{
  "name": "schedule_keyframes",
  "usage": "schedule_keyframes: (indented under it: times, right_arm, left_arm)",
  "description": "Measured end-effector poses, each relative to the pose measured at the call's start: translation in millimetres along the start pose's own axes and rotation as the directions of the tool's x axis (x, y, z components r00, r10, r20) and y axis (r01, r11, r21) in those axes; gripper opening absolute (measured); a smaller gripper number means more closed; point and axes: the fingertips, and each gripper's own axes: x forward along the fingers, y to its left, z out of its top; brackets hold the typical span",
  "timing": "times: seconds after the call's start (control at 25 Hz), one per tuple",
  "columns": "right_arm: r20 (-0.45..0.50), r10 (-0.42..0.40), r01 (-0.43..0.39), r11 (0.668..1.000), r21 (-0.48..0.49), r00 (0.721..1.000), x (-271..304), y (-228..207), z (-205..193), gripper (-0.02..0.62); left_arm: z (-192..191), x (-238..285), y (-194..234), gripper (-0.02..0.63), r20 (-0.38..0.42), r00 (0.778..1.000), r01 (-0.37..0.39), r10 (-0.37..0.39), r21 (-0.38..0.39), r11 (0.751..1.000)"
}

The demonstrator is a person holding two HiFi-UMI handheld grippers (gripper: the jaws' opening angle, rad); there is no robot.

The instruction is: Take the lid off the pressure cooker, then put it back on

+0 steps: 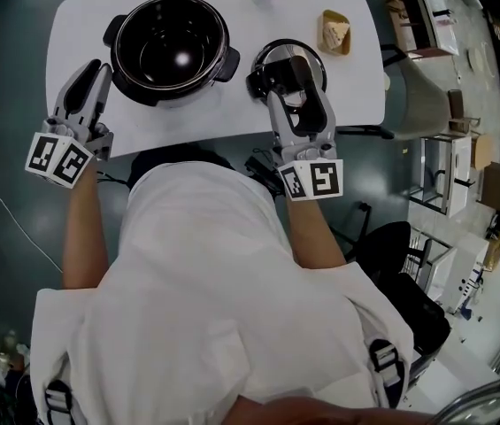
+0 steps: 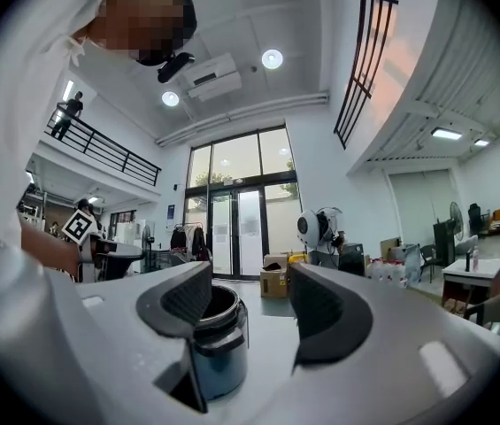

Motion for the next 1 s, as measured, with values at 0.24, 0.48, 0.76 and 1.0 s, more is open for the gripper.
schedule_keyframes:
  times: [0.24,0.48,0.76,1.0]
  right_arm:
    - [0.0,0.005,-0.005,0.999,-0.043,1.0,15,-25,8,0.284]
    - [-0.104,0.067,-0.077,0.993,-0.094,0.992,39,-54,0,0.284]
    - [-0.255,0.069,-0.089,0.994,-0.065,0.964,56,-110,-29,0.284]
    - [-0.444,0.097,-0.127,0.991,-0.037,0.89,60,-149,-68,0.284]
  left_arm:
    - [-3,9,33,0.106,-0.041,0.999,-0.013,0.007,-0.165,0.986]
    - [0,23,84,0.112,-0.021,0.999,-0.031,0.024,-0.465,0.885]
    - [-26,55,120,0.133,-0.094,0.995,-0.032,-0.033,-0.618,0.786]
    - [-71,62,144,0.148,-0.159,0.987,-0.101,-0.033,-0.759,0.643]
